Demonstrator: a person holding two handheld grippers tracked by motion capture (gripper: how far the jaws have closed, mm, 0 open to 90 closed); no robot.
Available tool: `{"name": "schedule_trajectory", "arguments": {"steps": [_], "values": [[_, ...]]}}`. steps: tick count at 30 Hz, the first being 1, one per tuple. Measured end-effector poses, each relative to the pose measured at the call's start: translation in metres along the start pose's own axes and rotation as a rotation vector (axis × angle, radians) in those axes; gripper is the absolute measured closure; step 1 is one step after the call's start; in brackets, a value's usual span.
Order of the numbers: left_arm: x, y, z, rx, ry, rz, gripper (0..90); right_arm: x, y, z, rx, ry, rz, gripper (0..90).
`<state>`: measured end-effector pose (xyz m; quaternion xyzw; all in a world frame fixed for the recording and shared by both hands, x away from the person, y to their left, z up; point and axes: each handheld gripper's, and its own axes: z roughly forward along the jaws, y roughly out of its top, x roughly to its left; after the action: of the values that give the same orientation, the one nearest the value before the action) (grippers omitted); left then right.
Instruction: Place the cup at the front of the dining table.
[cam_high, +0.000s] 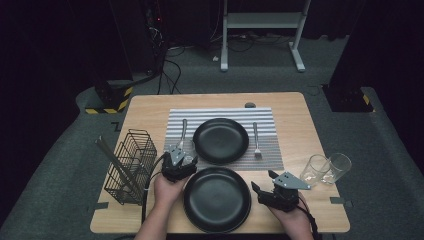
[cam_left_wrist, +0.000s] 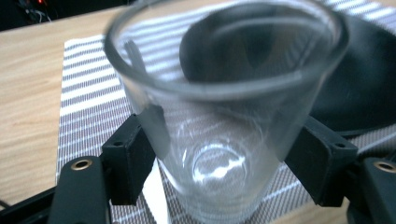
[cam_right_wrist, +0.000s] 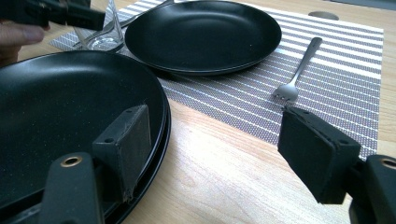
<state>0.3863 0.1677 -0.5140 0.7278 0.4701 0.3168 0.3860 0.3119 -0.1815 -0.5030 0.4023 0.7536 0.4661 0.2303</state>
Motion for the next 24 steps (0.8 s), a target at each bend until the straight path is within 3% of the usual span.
{"name": "schedule_trajectory", "arguments": {"steps": [7,15,24], "values": [[0.0039,0.0013,0.0007,0.007,-0.029,-0.044,31.0,0.0005,-0.0007,0.0010,0.004,0.001,-0.006,25.8],[0.0072,0.0020,0.0062,-0.010,-0.006,-0.066,31.2,0.0015,-0.0005,0.0028,0.003,0.000,-0.008,25.8],[0.0076,0.0014,0.0075,-0.020,-0.003,-0.064,30.6,0.0010,-0.0008,0.0033,0.004,-0.004,-0.008,25.7]]}}
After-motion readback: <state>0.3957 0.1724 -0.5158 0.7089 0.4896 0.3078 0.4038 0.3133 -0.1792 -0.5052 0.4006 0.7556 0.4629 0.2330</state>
